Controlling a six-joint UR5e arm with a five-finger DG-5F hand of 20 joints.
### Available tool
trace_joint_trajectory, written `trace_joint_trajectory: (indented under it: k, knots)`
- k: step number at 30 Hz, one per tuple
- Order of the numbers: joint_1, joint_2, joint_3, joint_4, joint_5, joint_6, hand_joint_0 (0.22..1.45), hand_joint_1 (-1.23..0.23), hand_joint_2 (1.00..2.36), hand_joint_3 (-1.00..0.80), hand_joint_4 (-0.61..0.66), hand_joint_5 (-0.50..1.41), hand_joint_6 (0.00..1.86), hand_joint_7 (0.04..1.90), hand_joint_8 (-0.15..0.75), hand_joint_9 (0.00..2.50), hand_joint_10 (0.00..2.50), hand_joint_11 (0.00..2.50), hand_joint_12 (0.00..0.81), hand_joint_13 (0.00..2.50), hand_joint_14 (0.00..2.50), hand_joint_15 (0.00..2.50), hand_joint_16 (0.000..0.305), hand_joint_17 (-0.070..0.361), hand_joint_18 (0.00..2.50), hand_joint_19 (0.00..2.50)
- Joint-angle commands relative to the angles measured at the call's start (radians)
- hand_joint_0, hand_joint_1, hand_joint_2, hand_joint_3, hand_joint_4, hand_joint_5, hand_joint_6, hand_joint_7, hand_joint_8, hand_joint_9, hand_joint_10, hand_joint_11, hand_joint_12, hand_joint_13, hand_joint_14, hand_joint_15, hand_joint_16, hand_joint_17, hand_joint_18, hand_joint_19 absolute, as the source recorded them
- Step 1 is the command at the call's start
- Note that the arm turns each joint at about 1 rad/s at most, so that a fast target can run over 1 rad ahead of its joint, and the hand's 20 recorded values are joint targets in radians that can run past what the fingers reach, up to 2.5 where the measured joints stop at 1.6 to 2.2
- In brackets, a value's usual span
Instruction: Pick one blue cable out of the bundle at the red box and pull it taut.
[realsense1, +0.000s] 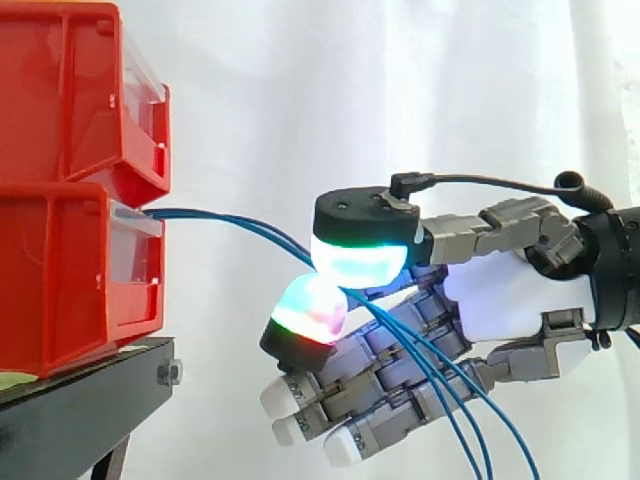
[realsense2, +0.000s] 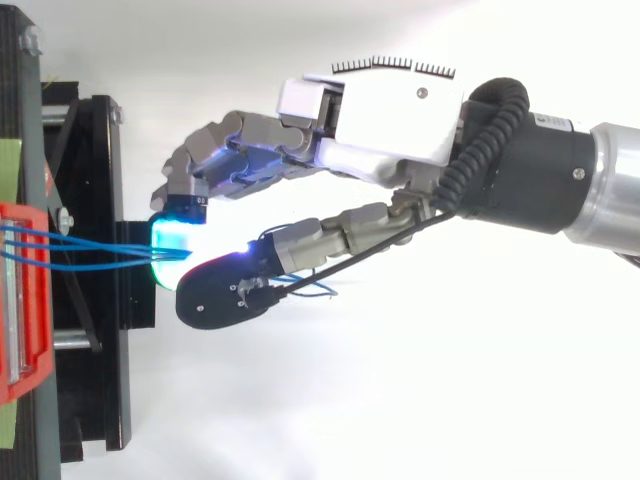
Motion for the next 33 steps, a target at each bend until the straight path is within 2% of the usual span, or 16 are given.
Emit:
trace_joint_trajectory:
  k: [1,7,10,13,15,16,21,28,30,33]
  knots:
    - [0.0,0.0,0.008,0.0,-0.001,0.003,0.59,-0.75,1.01,-0.08,0.19,-0.15,0.88,1.02,0.378,0.54,0.0,0.17,0.409,0.31,0.0,0.06,0.063,0.142,0.47,0.17]
    - [0.0,0.0,0.011,-0.002,0.001,0.003,0.63,-0.83,1.02,-0.06,0.06,-0.16,0.88,1.01,0.35,0.53,0.0,0.17,0.386,0.31,0.0,0.05,0.057,0.129,0.47,0.16]
    - [0.0,0.0,0.016,-0.002,0.001,0.003,0.65,-0.88,1.02,-0.09,0.05,-0.16,0.89,1.02,0.342,0.53,0.0,0.18,0.382,0.31,0.0,0.05,0.056,0.126,0.47,0.15]
    - [0.0,0.0,0.021,-0.013,0.001,0.003,0.68,-0.93,1.02,-0.24,0.12,-0.17,0.89,0.96,0.33,0.5,0.0,0.18,0.384,0.3,0.0,0.05,0.056,0.127,0.47,0.13]
    - [0.0,0.0,0.021,-0.02,-0.001,0.006,0.65,-0.94,1.0,-0.48,0.2,-0.17,0.87,0.99,0.328,0.5,0.0,0.18,0.383,0.29,0.0,0.05,0.057,0.127,0.45,0.14]
    - [0.0,0.0,0.021,-0.022,-0.001,0.006,0.64,-0.93,1.0,-0.5,0.2,-0.17,0.87,1.0,0.327,0.5,0.0,0.18,0.383,0.29,0.0,0.05,0.057,0.127,0.45,0.14]
    - [0.0,0.0,0.021,-0.024,0.001,0.007,0.51,-0.75,1.0,-0.5,0.23,-0.16,0.87,1.02,0.359,0.52,0.0,0.17,0.405,0.28,0.0,0.06,0.061,0.137,0.44,0.18]
    - [0.0,0.0,0.021,-0.022,0.004,0.007,0.53,-0.62,1.0,-0.49,0.23,-0.15,0.87,1.04,0.361,0.54,0.0,0.17,0.396,0.28,0.0,0.07,0.059,0.133,0.4,0.21]
    - [0.002,0.0,0.021,-0.022,0.004,0.007,0.58,-0.65,1.01,-0.3,0.2,-0.14,0.88,1.09,0.358,0.55,0.0,0.16,0.385,0.3,0.0,0.08,0.057,0.128,0.4,0.2]
    - [0.0,0.0,0.021,-0.022,0.004,0.007,0.59,-0.74,1.02,-0.14,0.22,-0.14,0.89,1.11,0.381,0.58,0.0,0.2,0.401,0.34,0.0,0.08,0.06,0.136,0.46,0.18]
